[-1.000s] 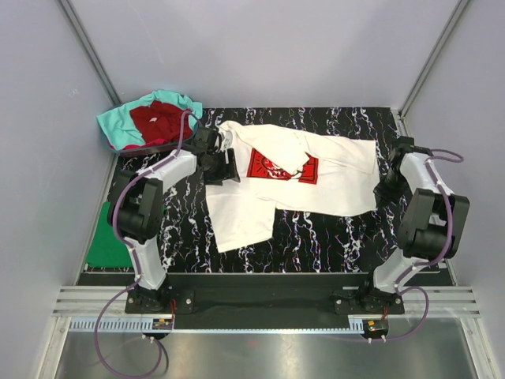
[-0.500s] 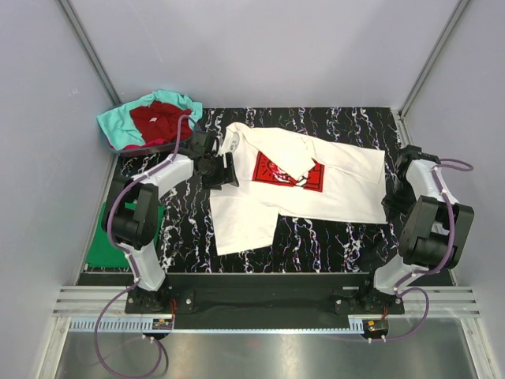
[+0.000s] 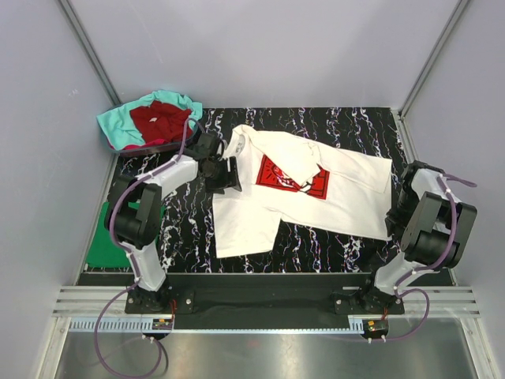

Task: Fold and stack the t-shirts
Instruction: Flatten the tshirt out

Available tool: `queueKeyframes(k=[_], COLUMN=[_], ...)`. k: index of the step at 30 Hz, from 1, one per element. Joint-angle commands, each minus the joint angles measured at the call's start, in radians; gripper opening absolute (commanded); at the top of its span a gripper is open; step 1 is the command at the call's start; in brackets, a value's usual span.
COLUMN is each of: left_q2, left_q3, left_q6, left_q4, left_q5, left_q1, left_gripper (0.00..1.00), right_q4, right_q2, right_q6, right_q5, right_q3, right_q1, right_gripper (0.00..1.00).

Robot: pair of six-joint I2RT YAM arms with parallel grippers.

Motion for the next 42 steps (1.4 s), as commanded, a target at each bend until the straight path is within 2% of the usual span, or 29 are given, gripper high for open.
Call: queueKeyframes(k=[1, 5, 8, 11, 15, 19, 23, 32, 36, 38, 39, 42], left_q2=[0.059, 0.145, 0.161, 0.169, 0.150, 0.121, 0.071, -0.118, -0.256, -0.372, -0.414, -0.551], left_q3=[0.146, 0.186, 0.162, 0.122, 0.073, 0.048, -0.016, -0.283, -0.383, -0.413, -0.412, -0.342], left_q6=[0.014, 0.008, -0.008, -0.032, -0.055, -0.052, -0.060, -0.147, -0.198, -0.209, -0.206, -0.175], left_q4=[-0.010, -0.108, -0.170, -0.216, -0.226, -0.266, -0.274, -0.237, -0.260, -0.286, -0.291, -0.296], left_q5=[-0.044, -0.108, -0.180, -0.217, -0.196, -0.223, -0.239, -0.191, -0.194, -0.199, -0.190, -0.194], left_q1=[-0.016, -0.022, -0.030, -0.029, -0.024, -0.026, -0.024, -0.024, -0.024, -0.025, -0.027, -0.048], left_gripper=[0.70, 0.69, 0.70, 0.70, 0.69, 0.69, 0.70, 0.70, 0.70, 0.70, 0.70, 0.72], right_q4=[-0.017, -0.049, -0.018, 0.029, 0.164, 0.160, 0.140, 0.178, 0.168, 0.151, 0.140, 0.071], right_q2=[0.017, 0.008, 0.014, 0.060, 0.204, 0.338, 0.370, 0.229, 0.047, -0.024, -0.053, -0.101], right_q6=[-0.034, -0.049, -0.036, -0.008, 0.049, 0.075, 0.124, 0.150, 0.184, 0.185, 0.182, 0.141], right_q5=[-0.008, -0.045, -0.103, -0.168, -0.234, -0.211, -0.183, -0.228, -0.301, -0.337, -0.332, -0.247], right_q3=[0.085, 0.214, 0.300, 0.358, 0.401, 0.470, 0.449, 0.119, -0.051, -0.080, -0.067, 0.060], right_q1=[-0.021, 0.034, 0.175, 0.320, 0.438, 0.541, 0.605, 0.627, 0.641, 0.641, 0.641, 0.616], right_gripper=[0.36, 0.52, 0.67, 0.74, 0.74, 0.74, 0.75, 0.77, 0.77, 0.78, 0.83, 0.91])
